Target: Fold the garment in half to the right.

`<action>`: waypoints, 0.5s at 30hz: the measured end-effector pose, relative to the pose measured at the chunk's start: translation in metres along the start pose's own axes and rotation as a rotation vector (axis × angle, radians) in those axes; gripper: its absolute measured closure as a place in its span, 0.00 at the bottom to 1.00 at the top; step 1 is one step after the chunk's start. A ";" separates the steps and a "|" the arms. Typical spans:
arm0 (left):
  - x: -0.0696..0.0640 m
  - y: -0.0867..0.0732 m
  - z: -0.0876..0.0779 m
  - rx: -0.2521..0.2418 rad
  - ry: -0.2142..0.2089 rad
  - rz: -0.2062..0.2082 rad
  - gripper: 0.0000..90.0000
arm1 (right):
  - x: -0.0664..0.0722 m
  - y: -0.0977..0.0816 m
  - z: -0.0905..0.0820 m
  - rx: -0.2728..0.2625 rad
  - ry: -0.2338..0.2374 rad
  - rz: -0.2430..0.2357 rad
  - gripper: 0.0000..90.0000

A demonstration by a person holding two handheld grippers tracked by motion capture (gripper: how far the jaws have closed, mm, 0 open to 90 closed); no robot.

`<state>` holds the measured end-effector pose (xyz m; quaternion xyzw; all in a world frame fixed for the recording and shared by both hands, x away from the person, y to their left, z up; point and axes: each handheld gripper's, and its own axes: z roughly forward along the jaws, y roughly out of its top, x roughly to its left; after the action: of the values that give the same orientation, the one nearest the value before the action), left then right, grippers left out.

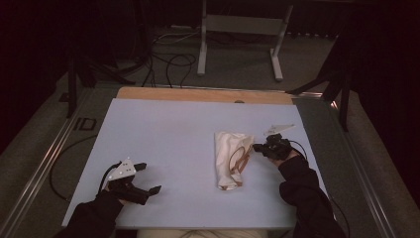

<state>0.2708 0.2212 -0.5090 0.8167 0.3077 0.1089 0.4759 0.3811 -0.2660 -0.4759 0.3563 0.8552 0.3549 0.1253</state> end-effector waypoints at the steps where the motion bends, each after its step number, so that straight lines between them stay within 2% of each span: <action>1: 0.000 0.000 0.000 0.003 0.004 0.001 0.00 | 0.003 0.002 -0.002 -0.022 0.015 -0.001 0.97; 2: 0.000 0.000 0.001 0.004 0.004 0.001 0.00 | 0.005 0.004 -0.002 -0.035 0.028 0.000 0.84; 5: 0.000 -0.001 0.001 0.007 0.002 0.003 0.00 | 0.012 0.012 0.000 -0.071 0.067 0.015 0.64; 9: 0.000 -0.001 0.000 0.001 0.001 0.004 0.00 | 0.020 0.020 0.009 -0.081 0.096 0.011 0.55; 12: 0.001 0.000 -0.001 -0.002 0.006 0.008 0.00 | 0.024 0.022 0.018 -0.048 0.084 -0.001 0.59; 14: 0.000 0.000 -0.001 -0.002 0.007 0.012 0.00 | 0.023 0.021 0.024 -0.008 0.078 -0.009 0.70; 15: 0.000 0.000 -0.001 -0.006 0.007 0.010 0.00 | 0.023 0.020 0.027 0.008 0.063 -0.020 0.79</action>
<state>0.2702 0.2220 -0.5081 0.8163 0.3050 0.1150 0.4769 0.3872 -0.2264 -0.4803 0.3370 0.8636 0.3615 0.1003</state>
